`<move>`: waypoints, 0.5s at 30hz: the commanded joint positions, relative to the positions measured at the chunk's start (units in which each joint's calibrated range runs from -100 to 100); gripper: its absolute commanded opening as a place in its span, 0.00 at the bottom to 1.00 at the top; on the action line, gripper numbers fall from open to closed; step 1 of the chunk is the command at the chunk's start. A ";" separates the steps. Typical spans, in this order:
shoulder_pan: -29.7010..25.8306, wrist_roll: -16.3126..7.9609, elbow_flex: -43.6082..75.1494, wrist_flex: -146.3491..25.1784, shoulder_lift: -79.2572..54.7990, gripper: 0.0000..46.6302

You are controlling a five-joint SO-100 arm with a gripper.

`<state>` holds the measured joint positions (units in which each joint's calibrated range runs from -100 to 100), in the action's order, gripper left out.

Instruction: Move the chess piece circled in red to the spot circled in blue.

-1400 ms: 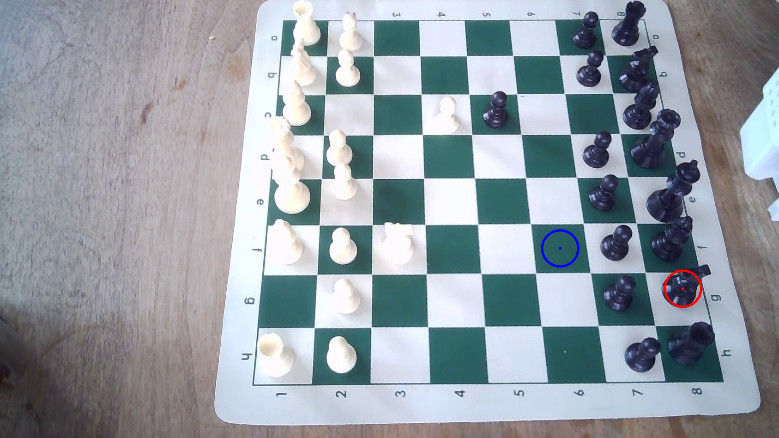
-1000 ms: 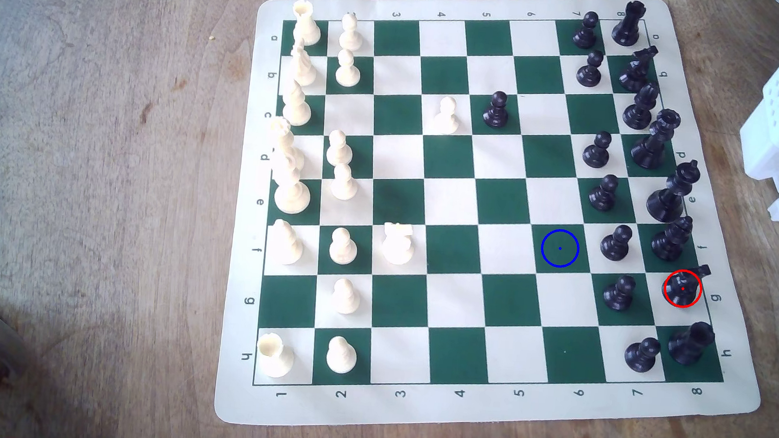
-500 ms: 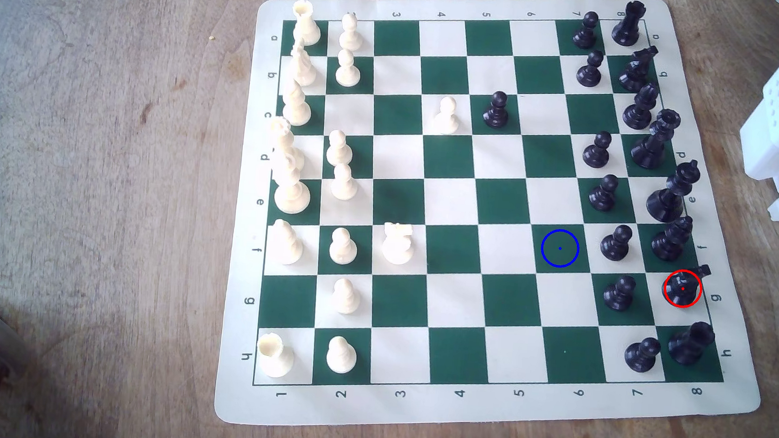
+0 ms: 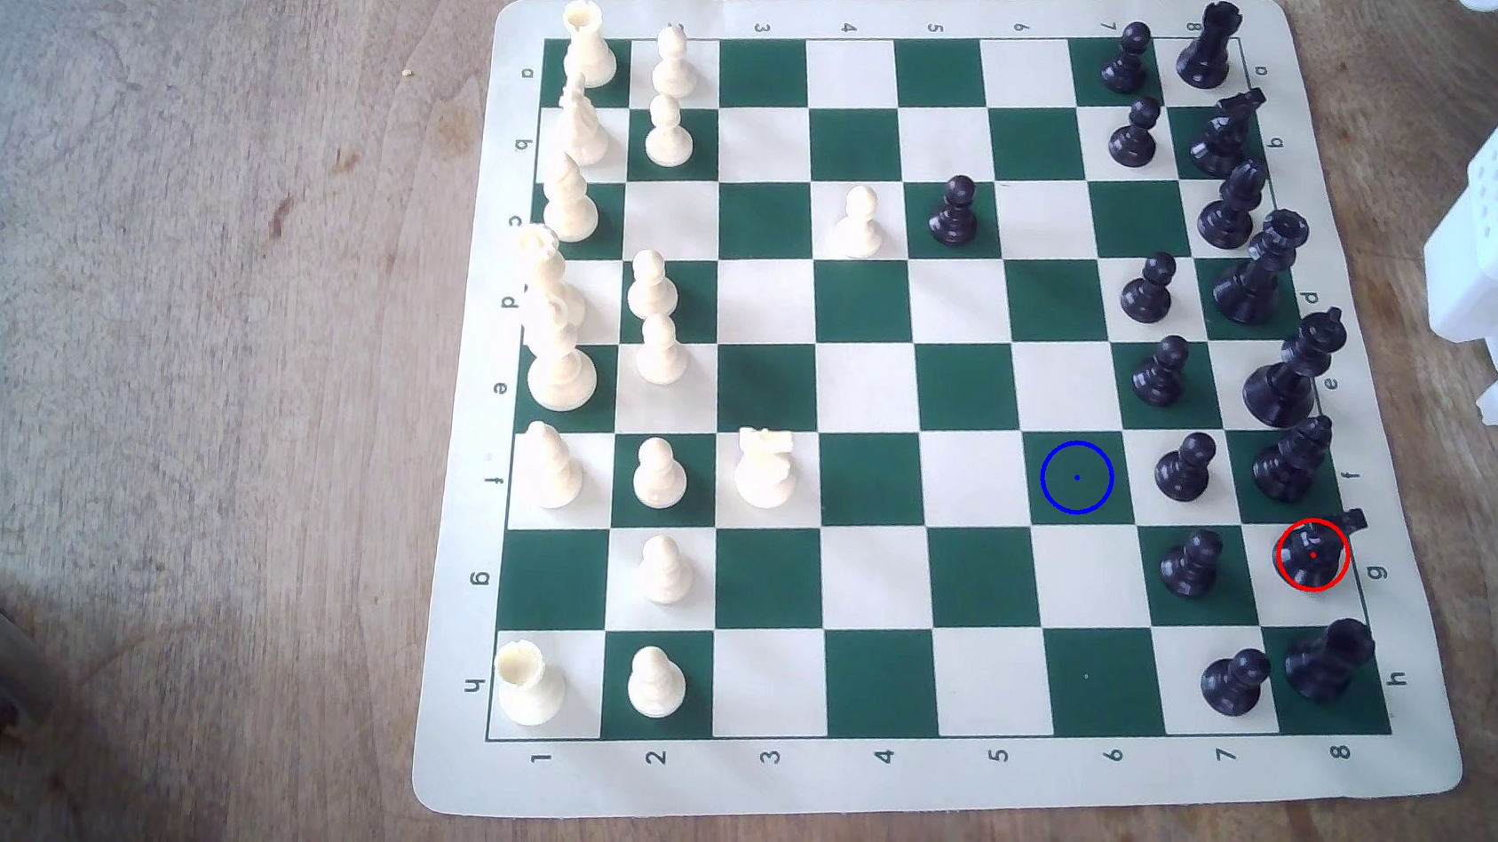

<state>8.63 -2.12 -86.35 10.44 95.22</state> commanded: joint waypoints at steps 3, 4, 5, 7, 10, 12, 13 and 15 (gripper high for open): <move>-11.17 -0.49 32.32 -64.74 -5.50 0.00; -11.95 -1.90 33.23 -66.54 -6.26 0.00; -12.66 -4.44 33.59 -66.87 -6.60 0.00; -13.99 -7.28 33.68 -68.51 -7.36 0.00; -19.30 -8.16 37.40 -76.70 -11.69 0.12; -23.92 -7.72 40.03 -81.86 -17.97 0.26; -26.11 -7.67 41.48 -85.46 -20.78 0.26; -29.32 -7.91 42.29 -89.88 -23.83 0.28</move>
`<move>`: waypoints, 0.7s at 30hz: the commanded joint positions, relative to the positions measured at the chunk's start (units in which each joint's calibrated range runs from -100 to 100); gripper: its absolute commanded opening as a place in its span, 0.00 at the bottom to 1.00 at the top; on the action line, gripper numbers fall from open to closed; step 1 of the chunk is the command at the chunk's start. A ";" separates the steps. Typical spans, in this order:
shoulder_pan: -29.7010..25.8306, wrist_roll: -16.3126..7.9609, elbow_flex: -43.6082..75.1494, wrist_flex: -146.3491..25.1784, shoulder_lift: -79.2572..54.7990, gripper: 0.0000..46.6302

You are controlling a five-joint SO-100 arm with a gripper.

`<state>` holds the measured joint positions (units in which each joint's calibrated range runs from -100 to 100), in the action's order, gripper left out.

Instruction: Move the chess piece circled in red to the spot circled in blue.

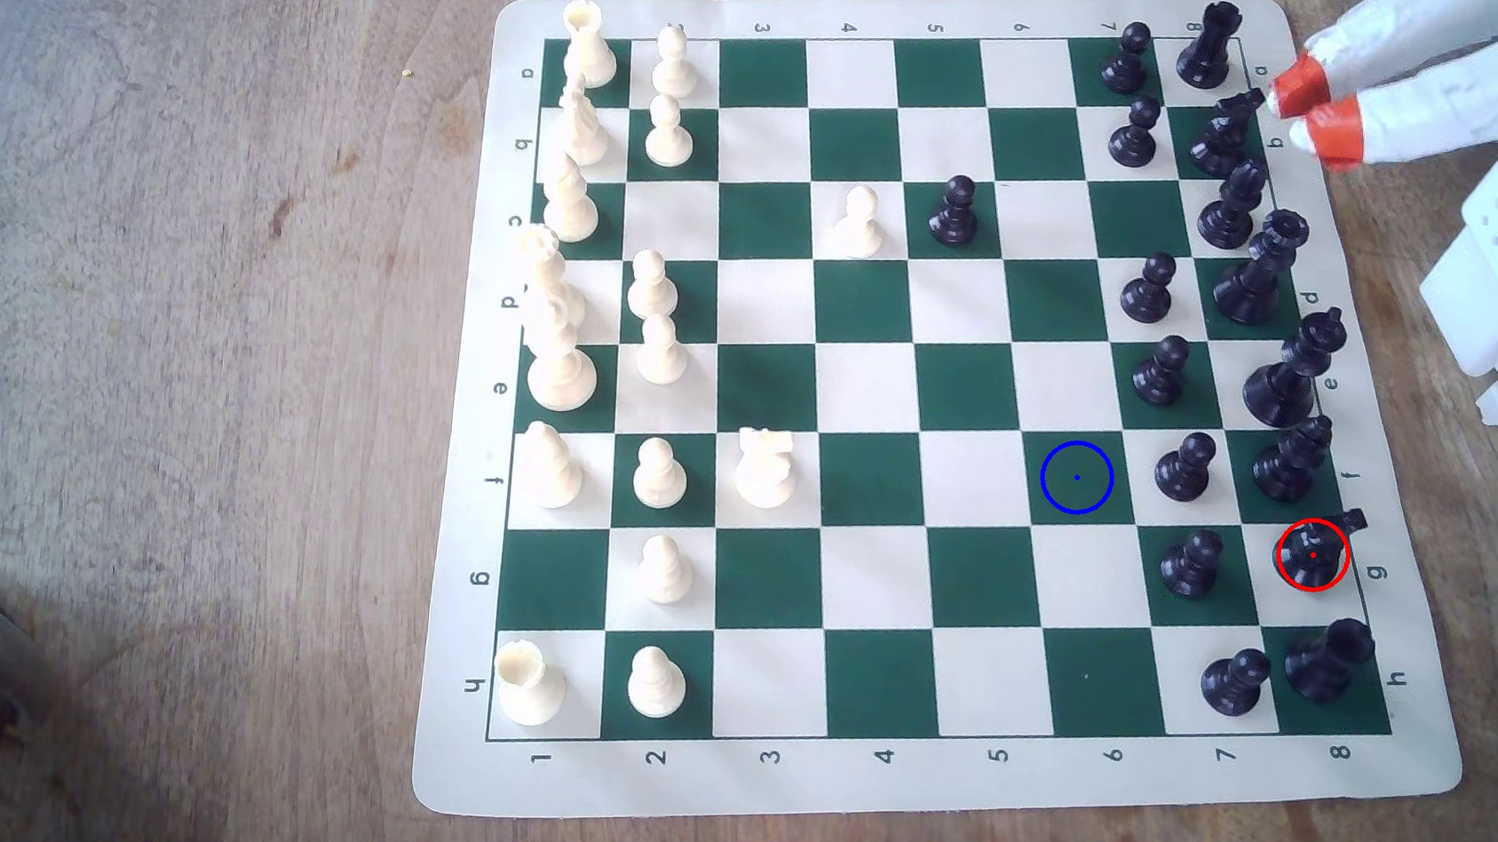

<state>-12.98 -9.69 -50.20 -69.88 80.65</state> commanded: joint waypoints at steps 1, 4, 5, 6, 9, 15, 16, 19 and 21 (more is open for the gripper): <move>-9.35 -0.39 6.14 -11.53 -10.53 0.30; -15.06 -0.10 3.60 -17.67 -14.69 0.34; -16.08 -0.10 2.61 -18.65 -15.28 0.35; -17.56 -0.05 0.43 -19.39 -16.13 0.34; -17.88 -0.05 -4.01 -17.75 -16.47 0.34; -18.11 -0.78 -8.73 -11.94 -18.25 0.32; -18.35 -1.03 -8.91 -11.20 -18.76 0.32; -21.40 -3.03 -9.18 -7.92 -20.46 0.33; -22.80 -3.81 -8.73 -7.02 -20.97 0.34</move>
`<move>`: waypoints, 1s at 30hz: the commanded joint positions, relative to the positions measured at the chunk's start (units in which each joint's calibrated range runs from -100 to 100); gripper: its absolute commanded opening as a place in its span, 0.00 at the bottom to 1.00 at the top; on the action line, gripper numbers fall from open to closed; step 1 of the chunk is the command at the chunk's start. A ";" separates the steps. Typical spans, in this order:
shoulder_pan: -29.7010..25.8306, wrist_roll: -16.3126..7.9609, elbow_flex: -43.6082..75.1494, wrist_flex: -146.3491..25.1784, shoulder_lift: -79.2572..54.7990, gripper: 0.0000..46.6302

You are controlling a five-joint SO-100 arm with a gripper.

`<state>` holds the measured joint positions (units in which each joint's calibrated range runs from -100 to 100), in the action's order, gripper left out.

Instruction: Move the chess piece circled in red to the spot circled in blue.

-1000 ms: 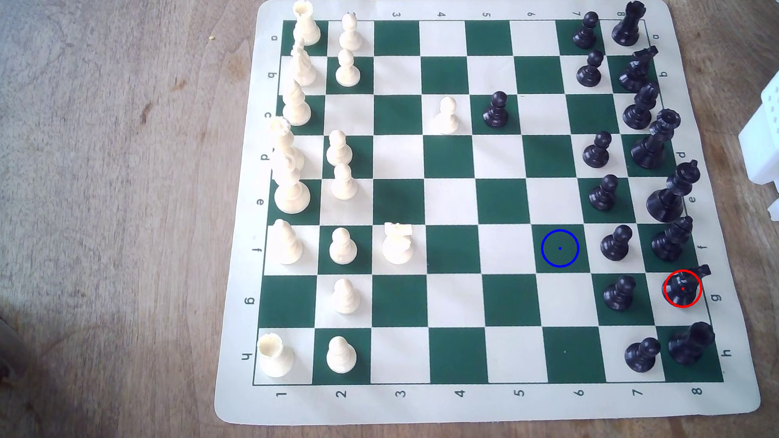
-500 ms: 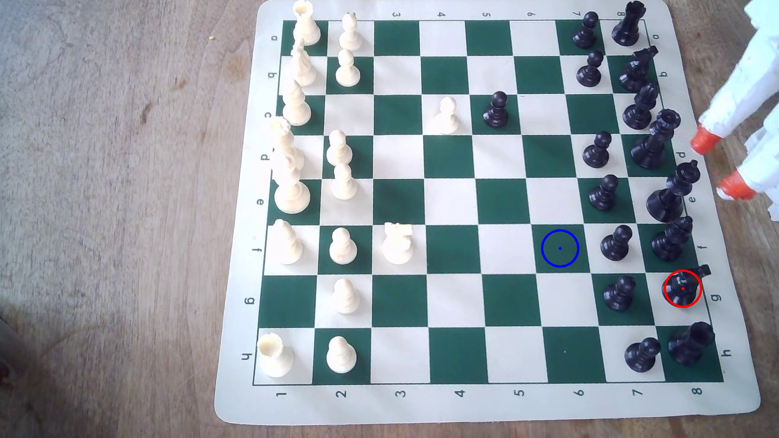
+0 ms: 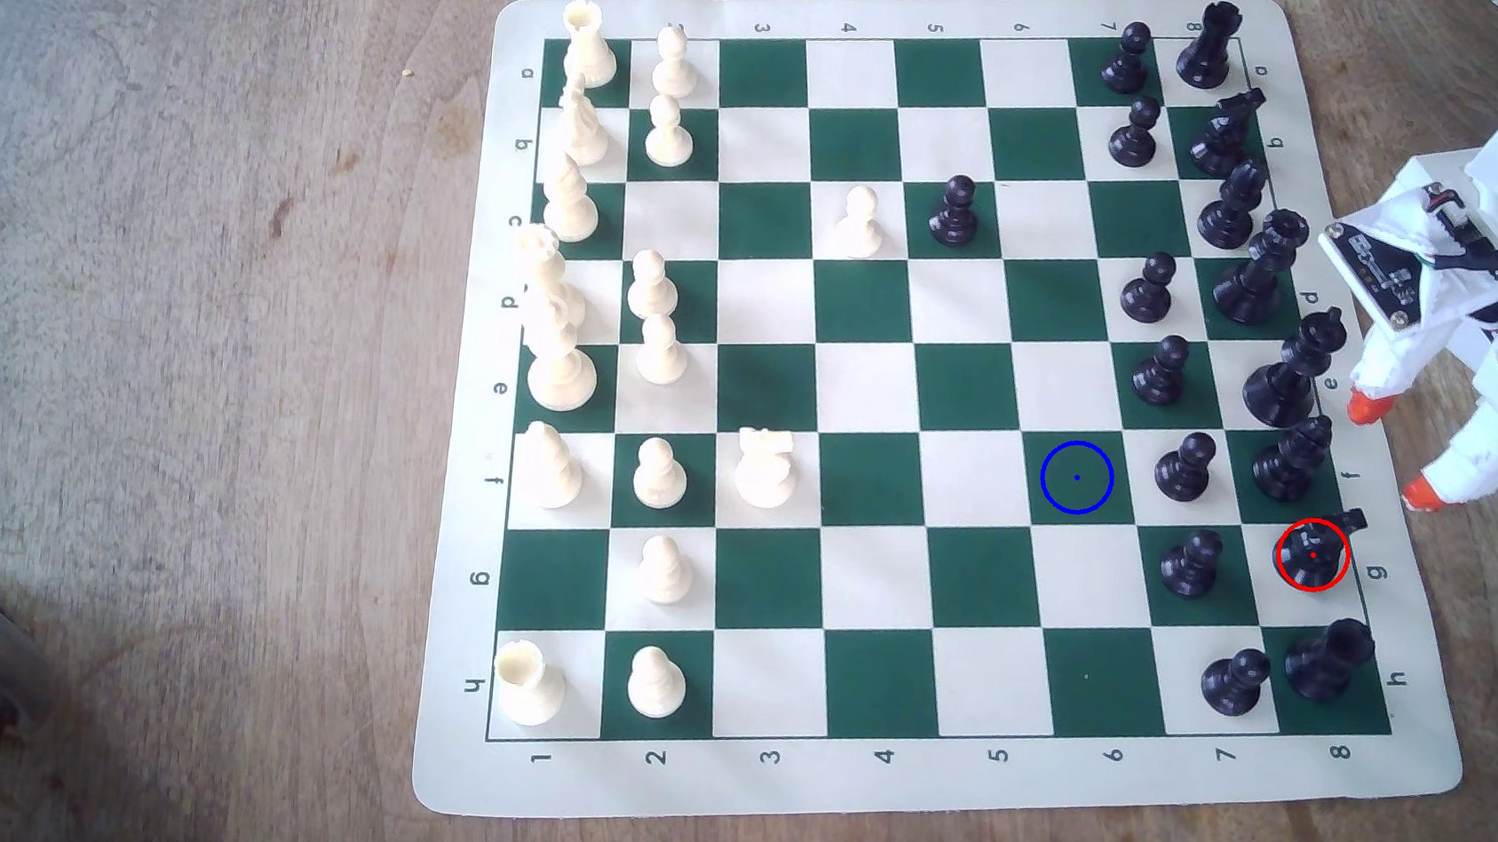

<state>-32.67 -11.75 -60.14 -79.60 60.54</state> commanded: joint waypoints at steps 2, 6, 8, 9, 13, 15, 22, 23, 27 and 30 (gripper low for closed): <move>-3.35 -1.86 1.49 3.60 -1.45 0.35; -3.66 -1.90 0.04 6.46 -2.81 0.34; -3.58 -1.90 -1.78 8.59 -3.49 0.32; -3.51 -1.90 -2.50 9.25 -3.58 0.32; -3.04 -1.90 -5.49 10.81 -1.71 0.33; -2.96 -1.90 -6.58 11.05 -1.28 0.34; -1.32 -1.51 -12.38 13.51 0.84 0.33; -1.32 -1.47 -12.66 13.67 1.01 0.33; -1.00 -1.42 -13.47 14.90 0.50 0.33; -1.00 -1.42 -13.47 15.88 -0.26 0.32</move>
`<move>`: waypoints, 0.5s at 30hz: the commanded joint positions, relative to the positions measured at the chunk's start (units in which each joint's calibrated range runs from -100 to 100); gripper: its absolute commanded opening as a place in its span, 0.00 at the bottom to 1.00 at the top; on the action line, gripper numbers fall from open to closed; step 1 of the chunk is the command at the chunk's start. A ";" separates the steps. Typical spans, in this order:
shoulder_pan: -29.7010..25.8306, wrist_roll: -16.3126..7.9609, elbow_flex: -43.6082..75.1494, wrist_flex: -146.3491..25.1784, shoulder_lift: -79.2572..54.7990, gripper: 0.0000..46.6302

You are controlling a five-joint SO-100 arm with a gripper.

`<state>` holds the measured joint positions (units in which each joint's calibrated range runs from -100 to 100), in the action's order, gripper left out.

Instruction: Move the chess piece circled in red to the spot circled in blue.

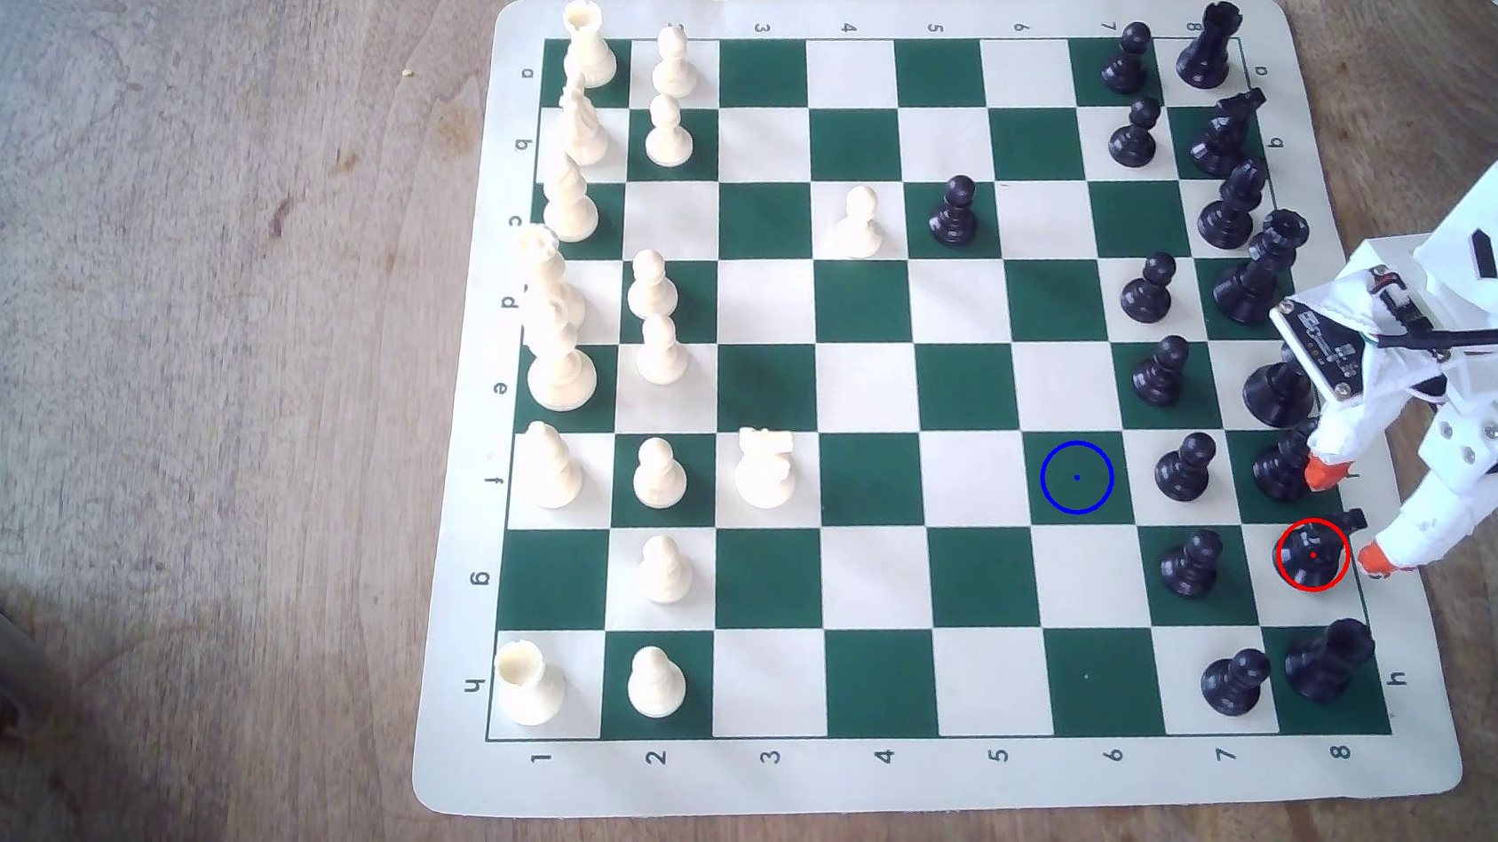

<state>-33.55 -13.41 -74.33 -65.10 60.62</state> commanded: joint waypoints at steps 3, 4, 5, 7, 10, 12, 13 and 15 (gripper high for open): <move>-0.12 0.15 0.63 2.45 -1.71 0.32; -0.12 0.15 0.35 3.27 -2.90 0.32; -0.20 0.15 0.17 3.67 -3.23 0.32; -0.43 0.10 -0.28 4.41 -3.57 0.31; -0.35 0.24 -0.46 4.82 -3.74 0.28; -0.20 0.24 -0.83 4.90 -3.57 0.24; -0.20 0.24 -0.92 4.98 -3.49 0.24; -0.27 0.29 -1.28 5.07 -3.49 0.24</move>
<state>-33.55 -13.41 -75.87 -60.88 57.02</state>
